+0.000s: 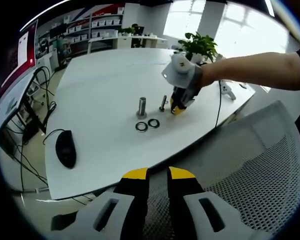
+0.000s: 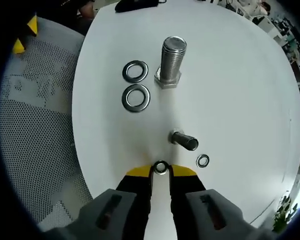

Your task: Place the washer onto the threaded stud by aligning its center hole with the stud, sliding it down to the base, and recovering from edge contact or off-axis alignment until the washer reaches the visible bottom stop.

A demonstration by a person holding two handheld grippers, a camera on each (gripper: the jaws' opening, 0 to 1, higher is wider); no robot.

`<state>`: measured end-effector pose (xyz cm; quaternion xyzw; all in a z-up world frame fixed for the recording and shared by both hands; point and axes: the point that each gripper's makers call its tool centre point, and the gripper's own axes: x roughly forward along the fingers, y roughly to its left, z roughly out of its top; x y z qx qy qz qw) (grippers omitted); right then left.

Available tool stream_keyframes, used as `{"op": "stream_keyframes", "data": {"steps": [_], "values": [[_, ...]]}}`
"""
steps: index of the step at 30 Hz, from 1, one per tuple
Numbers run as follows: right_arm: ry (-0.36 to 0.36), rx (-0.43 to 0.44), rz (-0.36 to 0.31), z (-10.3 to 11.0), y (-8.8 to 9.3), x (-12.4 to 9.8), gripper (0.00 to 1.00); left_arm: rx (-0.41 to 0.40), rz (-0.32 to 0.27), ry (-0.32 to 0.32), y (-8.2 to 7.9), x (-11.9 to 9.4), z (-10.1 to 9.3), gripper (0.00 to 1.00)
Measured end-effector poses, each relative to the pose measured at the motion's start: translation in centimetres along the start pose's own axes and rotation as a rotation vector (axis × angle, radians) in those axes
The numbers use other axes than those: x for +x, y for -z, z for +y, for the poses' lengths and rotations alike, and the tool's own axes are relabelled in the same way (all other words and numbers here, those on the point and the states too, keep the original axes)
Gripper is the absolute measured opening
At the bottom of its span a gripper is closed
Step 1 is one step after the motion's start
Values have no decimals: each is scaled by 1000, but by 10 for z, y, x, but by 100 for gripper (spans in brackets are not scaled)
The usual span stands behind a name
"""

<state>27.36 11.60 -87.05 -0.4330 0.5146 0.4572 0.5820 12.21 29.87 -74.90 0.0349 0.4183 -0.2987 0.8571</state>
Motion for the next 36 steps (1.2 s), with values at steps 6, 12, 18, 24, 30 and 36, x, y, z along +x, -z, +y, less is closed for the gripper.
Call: {"op": "stream_keyframes", "data": {"steps": [6, 12, 18, 24, 30, 36], "values": [[0, 11, -30, 4, 0, -3, 14, -1, -1, -1, 0, 0, 2, 12], [-15, 9, -30, 4, 6, -5, 14, -2, -1, -3, 1, 0, 2, 12], [-20, 15, -46, 0, 4, -13, 14, -3, -2, -4, 0, 0, 2, 12], [-24, 4, -65, -4, -2, -23, 14, -2, -3, -4, 0, 0, 1, 12], [-11, -9, -81, -8, -10, -34, 13, -2, -3, -4, 0, 0, 1, 12], [-1, -25, -86, -8, -14, -42, 13, -2, -3, -4, 0, 0, 0, 12]]}}
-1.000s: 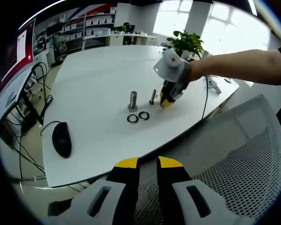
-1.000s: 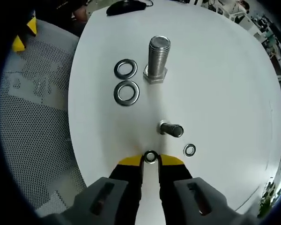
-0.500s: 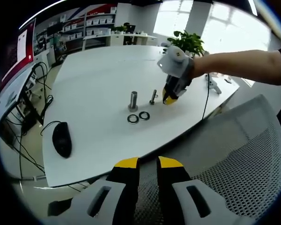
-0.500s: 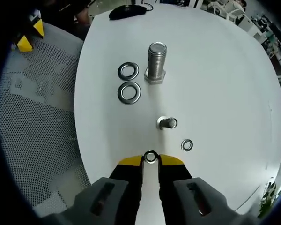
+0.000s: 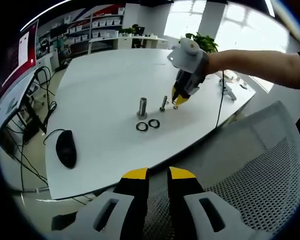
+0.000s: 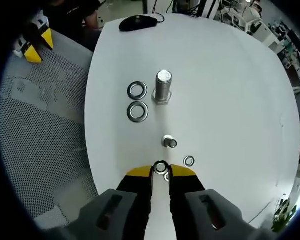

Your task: Place the washer onto the threaded stud by aligning its center hole with the stud, sliding it down to the base, and recovering from edge contact or off-axis alignment until the washer reaches the visible bottom stop.

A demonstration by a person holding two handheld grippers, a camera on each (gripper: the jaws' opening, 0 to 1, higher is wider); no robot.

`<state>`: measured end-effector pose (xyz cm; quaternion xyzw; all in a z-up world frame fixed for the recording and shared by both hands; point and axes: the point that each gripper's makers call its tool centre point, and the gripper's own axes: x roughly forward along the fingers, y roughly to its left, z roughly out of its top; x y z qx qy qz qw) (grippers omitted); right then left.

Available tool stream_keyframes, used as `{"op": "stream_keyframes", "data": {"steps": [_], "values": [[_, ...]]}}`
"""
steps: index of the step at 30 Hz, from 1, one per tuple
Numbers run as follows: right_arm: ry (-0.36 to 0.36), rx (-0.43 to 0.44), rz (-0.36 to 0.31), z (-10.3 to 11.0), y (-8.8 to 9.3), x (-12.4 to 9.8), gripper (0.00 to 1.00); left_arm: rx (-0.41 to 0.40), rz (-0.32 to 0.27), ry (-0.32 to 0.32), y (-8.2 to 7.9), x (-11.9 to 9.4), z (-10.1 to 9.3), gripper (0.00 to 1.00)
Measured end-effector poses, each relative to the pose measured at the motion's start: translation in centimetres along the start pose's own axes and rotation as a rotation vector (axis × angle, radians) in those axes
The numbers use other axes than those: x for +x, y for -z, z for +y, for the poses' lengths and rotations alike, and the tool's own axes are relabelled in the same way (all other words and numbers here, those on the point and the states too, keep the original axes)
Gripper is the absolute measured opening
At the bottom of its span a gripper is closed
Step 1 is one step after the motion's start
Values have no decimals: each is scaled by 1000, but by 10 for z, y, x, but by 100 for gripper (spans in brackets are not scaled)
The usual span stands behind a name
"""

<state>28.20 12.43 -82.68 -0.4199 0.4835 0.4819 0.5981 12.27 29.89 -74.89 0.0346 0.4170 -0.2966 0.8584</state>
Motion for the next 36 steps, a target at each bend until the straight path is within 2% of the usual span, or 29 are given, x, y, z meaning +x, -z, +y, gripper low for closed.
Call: {"op": "stream_keyframes", "data": {"steps": [16, 27, 36], "values": [[25, -33, -49, -6, -24, -22, 13, 3, -1, 1, 0, 0, 0, 12], [33, -48, -60, -8, -34, -19, 13, 3, -1, 2, 0, 0, 2, 12], [19, -46, -58, -9, -34, -15, 13, 5, -1, 3, 1, 0, 1, 12]]}}
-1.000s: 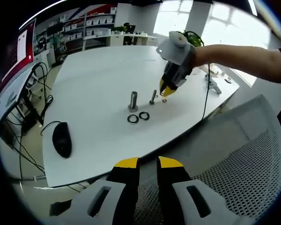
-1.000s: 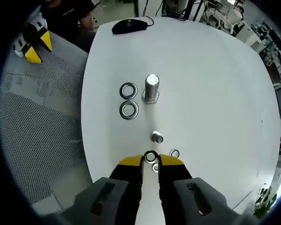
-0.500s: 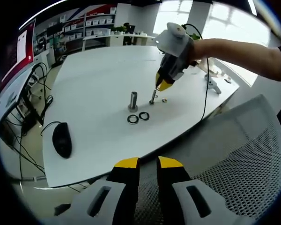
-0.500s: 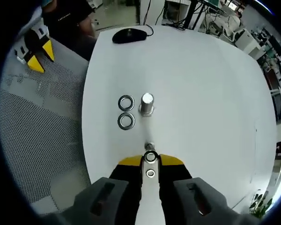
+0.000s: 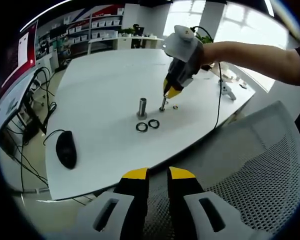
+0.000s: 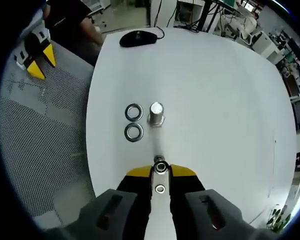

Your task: Place the washer onto the threaded stud by aligning its center hole with the stud, sliding it down to the base, and recovering from edge contact or off-axis alignment until the washer reaches the visible bottom stop.

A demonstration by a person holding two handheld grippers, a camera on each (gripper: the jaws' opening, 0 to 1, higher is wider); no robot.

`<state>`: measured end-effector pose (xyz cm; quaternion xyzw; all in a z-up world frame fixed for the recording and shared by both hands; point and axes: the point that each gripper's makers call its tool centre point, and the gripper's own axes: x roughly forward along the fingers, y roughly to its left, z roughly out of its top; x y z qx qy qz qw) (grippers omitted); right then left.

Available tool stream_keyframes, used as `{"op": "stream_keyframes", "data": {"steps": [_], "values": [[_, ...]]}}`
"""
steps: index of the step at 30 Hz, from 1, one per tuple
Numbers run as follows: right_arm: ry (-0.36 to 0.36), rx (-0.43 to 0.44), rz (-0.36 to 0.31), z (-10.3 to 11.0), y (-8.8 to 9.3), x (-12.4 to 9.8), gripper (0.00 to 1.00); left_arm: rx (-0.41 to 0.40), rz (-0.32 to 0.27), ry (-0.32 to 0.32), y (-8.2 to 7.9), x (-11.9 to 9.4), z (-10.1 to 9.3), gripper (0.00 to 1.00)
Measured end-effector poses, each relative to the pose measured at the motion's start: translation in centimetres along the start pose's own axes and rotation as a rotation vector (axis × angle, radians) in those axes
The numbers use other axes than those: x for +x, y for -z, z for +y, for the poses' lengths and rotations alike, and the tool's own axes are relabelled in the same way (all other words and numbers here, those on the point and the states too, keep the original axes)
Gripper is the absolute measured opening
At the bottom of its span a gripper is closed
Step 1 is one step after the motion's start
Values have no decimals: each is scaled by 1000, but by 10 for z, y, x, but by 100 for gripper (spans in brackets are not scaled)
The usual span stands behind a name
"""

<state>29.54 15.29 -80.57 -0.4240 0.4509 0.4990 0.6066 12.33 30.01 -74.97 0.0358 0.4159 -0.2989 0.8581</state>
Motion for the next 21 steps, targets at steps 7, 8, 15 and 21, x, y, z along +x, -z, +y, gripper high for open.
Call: {"op": "stream_keyframes", "data": {"steps": [7, 8, 15, 21], "values": [[-5, -7, 11, 0, 1, 6, 13, -2, 0, 0, 0, 0, 0, 12], [-5, -5, 13, 1, 2, 6, 13, -2, 0, 0, 0, 0, 0, 12], [-9, -4, 19, 4, 3, 13, 13, -1, 0, 1, 0, 0, -1, 12], [-14, -5, 27, 6, 3, 20, 13, -1, 0, 2, 0, 0, -1, 12]]}}
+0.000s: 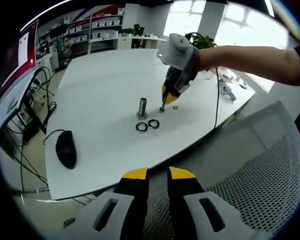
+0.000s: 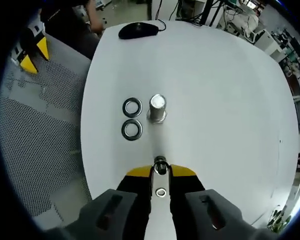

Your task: Place the washer onto the threaded stud by aligning its center hole with the stud, sliding it down to the base, and recovering from edge contact or off-axis alignment until the washer reaches the visible bottom stop.

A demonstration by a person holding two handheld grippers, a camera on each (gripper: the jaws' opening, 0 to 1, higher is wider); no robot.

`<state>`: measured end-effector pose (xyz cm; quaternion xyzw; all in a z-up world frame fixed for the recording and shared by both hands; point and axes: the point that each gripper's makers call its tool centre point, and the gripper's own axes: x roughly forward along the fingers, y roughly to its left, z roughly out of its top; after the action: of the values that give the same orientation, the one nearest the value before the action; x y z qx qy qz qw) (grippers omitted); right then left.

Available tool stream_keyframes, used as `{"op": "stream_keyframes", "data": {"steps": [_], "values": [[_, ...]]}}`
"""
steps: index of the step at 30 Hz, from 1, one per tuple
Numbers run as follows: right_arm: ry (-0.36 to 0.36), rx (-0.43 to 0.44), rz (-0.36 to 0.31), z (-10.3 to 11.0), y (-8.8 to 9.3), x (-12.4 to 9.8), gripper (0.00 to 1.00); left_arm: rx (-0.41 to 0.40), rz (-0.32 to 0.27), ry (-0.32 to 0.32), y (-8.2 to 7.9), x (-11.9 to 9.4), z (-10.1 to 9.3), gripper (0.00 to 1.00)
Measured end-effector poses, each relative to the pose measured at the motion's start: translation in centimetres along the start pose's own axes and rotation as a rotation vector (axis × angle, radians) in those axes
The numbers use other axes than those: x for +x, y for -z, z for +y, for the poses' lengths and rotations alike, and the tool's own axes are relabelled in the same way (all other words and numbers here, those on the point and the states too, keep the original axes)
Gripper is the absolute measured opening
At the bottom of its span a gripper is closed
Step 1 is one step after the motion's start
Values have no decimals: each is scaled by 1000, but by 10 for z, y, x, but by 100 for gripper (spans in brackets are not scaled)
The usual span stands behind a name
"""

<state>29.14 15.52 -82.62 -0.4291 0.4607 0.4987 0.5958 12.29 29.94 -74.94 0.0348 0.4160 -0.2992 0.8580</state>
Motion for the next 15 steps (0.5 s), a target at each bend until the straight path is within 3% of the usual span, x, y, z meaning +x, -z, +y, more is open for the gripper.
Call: {"op": "stream_keyframes", "data": {"steps": [15], "values": [[-21, -9, 32, 8, 11, 21, 13, -2, 0, 3, 0, 0, 0, 12]]}}
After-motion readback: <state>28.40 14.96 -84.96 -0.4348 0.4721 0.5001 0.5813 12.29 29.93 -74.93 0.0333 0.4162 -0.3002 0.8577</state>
